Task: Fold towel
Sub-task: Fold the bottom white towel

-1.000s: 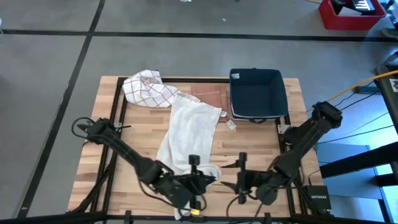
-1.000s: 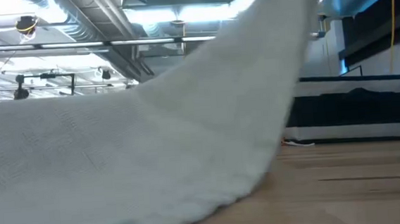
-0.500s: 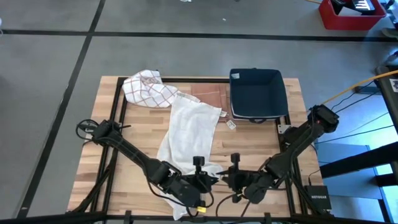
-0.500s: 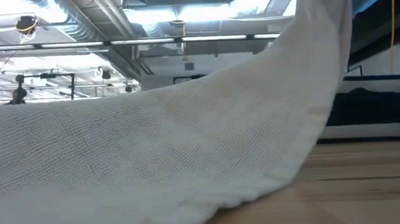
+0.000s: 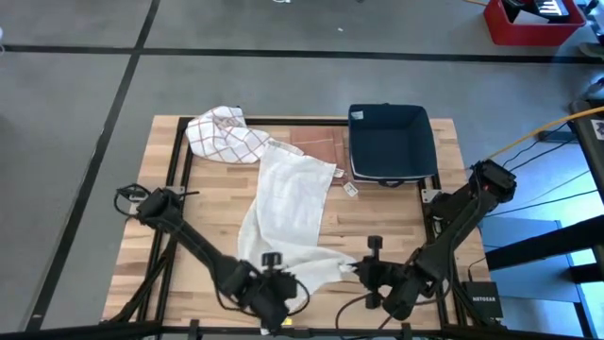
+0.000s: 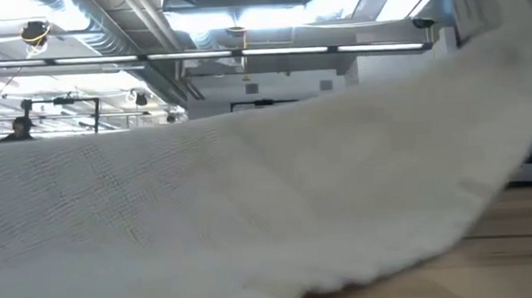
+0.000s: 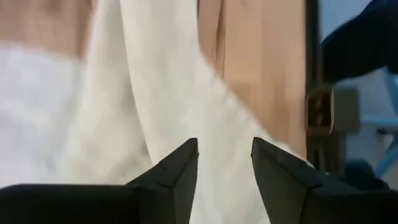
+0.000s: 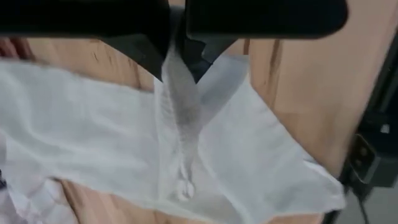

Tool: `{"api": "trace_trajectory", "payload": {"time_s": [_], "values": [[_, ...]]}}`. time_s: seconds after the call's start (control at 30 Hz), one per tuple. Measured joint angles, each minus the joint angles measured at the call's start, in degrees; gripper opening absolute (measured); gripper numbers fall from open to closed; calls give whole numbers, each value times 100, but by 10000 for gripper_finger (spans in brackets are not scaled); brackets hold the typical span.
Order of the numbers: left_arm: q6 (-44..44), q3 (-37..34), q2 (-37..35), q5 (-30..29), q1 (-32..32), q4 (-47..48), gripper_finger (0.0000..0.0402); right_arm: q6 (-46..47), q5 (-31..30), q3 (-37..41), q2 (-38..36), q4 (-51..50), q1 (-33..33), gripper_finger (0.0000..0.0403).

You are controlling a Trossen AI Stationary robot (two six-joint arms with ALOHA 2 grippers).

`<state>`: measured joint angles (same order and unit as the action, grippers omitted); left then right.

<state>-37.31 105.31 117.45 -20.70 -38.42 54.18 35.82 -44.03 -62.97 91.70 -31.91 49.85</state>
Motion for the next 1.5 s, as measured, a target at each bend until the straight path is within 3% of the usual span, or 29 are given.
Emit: {"api": "trace_trajectory", "payload": {"time_s": [0.2, 0.33, 0.9, 1.0, 1.13, 1.33, 1.5], "values": [[-970, 1, 345, 839, -486, 110, 136, 872, -345, 550, 6, 233, 39, 10], [-1294, 1, 651, 991, -708, 37, 133, 1088, -345, 744, 6, 252, -38, 10], [21, 1, 1451, 1095, -696, -184, 129, 1042, -551, 759, 6, 288, -37, 16], [5, 13, 1468, 1285, -694, 50, 96, 1042, -590, 759, 6, 289, -39, 17], [-79, 11, 1424, 1313, -746, 772, 16, 1040, -669, 759, 6, 286, -39, 18], [-96, -8, 1275, 1259, -1136, 2051, 8, 1000, -732, 757, 14, 306, -40, 18], [42, -3, 1287, 991, -1521, 1830, 13, 763, 130, 746, 313, 459, -35, 18]]}}
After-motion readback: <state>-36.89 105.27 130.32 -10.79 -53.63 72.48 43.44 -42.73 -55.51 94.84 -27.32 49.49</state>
